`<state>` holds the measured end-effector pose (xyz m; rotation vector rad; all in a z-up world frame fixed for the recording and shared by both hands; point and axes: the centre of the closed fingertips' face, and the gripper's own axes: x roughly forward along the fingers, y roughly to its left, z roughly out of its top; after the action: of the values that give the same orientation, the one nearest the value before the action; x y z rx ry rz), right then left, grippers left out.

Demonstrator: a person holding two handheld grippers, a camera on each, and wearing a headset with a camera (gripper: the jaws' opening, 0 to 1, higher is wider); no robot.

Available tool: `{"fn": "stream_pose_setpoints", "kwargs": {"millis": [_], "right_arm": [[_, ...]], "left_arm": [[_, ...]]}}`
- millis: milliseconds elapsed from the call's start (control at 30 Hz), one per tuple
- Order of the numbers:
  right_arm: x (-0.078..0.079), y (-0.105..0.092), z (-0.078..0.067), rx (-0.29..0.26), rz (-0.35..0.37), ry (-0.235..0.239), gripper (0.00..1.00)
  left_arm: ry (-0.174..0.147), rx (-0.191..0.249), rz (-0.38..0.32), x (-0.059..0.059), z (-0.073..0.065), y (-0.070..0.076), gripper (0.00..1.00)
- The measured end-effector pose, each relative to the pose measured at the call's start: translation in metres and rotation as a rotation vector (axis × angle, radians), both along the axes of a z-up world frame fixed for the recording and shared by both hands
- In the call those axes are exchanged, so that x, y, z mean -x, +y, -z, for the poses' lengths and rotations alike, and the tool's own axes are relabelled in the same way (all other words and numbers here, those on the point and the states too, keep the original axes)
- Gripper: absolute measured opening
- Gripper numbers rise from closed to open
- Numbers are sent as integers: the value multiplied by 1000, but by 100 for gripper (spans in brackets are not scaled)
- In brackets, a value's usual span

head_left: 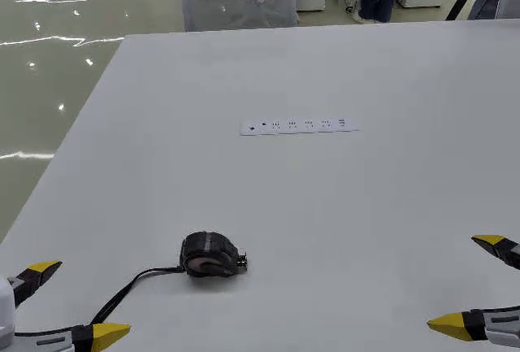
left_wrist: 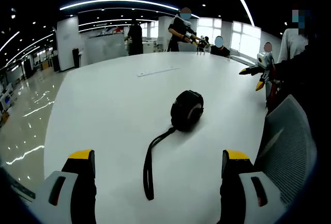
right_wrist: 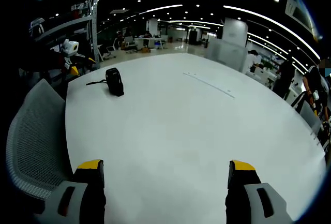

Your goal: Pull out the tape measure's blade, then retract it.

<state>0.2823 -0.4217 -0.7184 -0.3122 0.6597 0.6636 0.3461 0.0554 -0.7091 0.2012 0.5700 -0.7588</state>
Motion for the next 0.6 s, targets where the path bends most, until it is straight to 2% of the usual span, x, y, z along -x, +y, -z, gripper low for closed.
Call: {"fn": "stream_pose_setpoints", "kwargs": {"millis": [267, 600], "right_arm": [[-2, -1, -3, -6, 7, 3, 99], [0, 0, 0, -6, 6, 12, 99]], "left_arm": [[-8, 2, 1, -5, -7, 4, 99], [-13, 1, 11, -10, -10, 2, 99]]}}
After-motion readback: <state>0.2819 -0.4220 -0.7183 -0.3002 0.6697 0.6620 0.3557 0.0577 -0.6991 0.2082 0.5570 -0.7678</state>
